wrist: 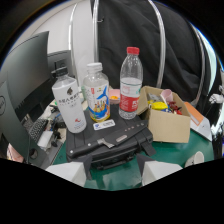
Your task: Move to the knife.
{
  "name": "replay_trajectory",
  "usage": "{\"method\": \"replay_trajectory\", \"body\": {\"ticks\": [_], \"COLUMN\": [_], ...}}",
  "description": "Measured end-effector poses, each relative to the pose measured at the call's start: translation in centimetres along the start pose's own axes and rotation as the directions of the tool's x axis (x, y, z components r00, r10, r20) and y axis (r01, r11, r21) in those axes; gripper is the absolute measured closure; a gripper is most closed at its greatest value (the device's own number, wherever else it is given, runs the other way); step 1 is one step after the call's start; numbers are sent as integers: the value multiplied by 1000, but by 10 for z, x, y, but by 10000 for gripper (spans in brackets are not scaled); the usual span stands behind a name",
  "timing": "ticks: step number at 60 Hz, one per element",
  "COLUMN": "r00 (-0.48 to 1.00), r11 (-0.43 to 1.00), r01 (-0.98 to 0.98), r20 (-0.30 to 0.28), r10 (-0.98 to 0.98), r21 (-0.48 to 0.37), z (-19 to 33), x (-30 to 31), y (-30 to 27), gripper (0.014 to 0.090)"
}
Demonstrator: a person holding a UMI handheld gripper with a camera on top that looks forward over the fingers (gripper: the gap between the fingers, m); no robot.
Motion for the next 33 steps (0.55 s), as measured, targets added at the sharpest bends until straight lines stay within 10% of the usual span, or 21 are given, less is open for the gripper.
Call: {"method": "replay_trajectory", "body": {"ticks": [33], "r00": [1000], "r11": [1000], "r01": [-6], "r20": [-15], "r10": [6], "r21": [-25], "z": [34], "x": [-7], "y": [8], "gripper": [194]}}
